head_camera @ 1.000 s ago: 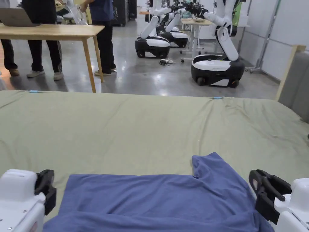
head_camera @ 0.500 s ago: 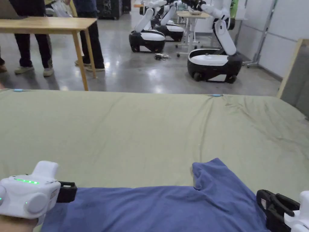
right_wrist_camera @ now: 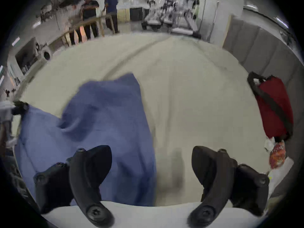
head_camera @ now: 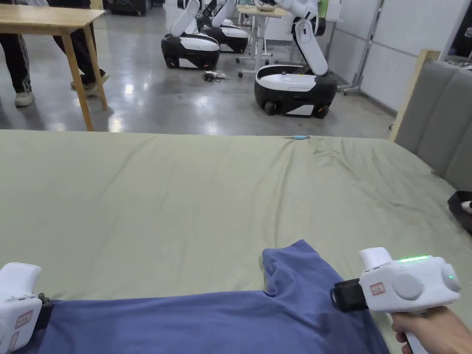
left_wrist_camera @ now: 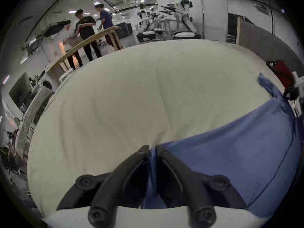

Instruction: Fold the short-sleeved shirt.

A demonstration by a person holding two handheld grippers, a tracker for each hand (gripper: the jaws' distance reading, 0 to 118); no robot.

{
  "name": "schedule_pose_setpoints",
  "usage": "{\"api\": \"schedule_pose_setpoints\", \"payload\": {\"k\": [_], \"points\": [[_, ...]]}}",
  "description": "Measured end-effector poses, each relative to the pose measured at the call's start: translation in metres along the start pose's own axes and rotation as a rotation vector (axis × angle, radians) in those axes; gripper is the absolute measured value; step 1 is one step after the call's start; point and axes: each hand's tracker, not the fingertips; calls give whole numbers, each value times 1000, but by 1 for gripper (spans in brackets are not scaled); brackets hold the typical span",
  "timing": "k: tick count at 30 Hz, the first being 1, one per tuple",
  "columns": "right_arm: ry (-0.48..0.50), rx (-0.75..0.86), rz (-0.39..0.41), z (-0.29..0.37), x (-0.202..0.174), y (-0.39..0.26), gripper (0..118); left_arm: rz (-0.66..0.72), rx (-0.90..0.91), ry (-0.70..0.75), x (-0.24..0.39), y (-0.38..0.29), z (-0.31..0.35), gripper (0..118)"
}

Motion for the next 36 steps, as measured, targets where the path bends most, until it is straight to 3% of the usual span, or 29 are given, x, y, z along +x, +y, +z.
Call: {"api": "schedule_pose_setpoints", "payload": {"k": [2,3,4,5,6,9,11,13,17,21,25,29,31,32,34,35,36], "points": [[42,-82,-27,-13,-6,2,94,1,7,-4,-1,1,3,6],[37,-48,-26,-8,-9,2,89,-1,12,0,-4,2,3,6],[35,-11,-15,6,-11,1,63,-4,19,3,-4,2,6,6],[70,14,-6,14,-12,2,10,-3,23,3,-4,3,8,6],[58,35,14,26,-14,-2,1,1,29,2,-3,3,11,5],[85,110,76,63,-21,-2,1,14,62,6,-5,6,21,4],[48,202,100,98,-22,-7,1,33,89,-22,-8,4,43,4],[102,261,88,136,-21,-17,1,72,149,-71,-11,-2,78,4],[110,359,147,207,-25,-71,1,95,268,-97,-28,-42,152,4],[125,374,144,231,-23,-150,1,136,254,-152,-43,-111,192,4],[97,306,106,223,-36,-238,1,139,129,-128,-52,-188,187,4],[121,194,-42,192,-37,-290,1,197,63,-151,-55,-232,169,4],[121,238,-85,199,-44,-293,2,203,86,-140,-54,-235,165,7],[102,277,-95,206,-47,-292,11,193,128,-116,-53,-232,167,27],[54,395,-113,226,-51,-281,58,150,191,-24,-46,-219,182,98],[62,464,-123,239,-55,-277,89,127,258,-22,-14,-207,218,116],[114,556,-135,254,-62,-272,99,116,364,-29,-7,-200,234,116]]}}
